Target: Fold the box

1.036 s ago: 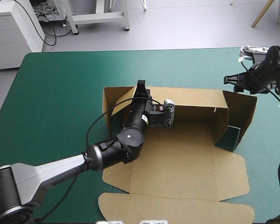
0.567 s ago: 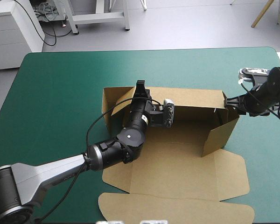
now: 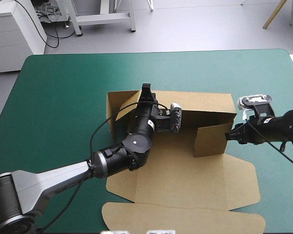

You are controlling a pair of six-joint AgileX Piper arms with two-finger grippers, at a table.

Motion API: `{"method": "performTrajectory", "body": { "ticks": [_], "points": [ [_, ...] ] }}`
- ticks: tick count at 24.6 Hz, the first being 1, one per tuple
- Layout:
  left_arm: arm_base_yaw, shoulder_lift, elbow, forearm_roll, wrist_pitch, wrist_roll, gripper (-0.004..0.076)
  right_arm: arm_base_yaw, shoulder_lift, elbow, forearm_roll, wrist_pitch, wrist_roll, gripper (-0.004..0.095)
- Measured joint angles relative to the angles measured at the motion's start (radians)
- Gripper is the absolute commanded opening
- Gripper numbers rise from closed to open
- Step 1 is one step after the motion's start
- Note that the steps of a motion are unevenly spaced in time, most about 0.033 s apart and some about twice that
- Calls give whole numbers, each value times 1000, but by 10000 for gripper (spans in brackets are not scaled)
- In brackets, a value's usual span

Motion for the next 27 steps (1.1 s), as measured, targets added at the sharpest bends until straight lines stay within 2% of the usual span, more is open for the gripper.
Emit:
{"method": "performTrajectory", "body": {
  "ticks": [7,10,22,27],
  "points": [
    [0,0,0,-4,6,62,-10,0,-6,61,50,-61,-331,427],
    [0,0,0,-4,17,73,-10,0,-6,61,78,-43,-430,427],
    [0,17,0,13,23,90,-10,0,-6,61,48,23,-450,427],
    [0,20,-1,18,26,93,-10,0,-6,61,53,11,-450,426]
  ]
}}
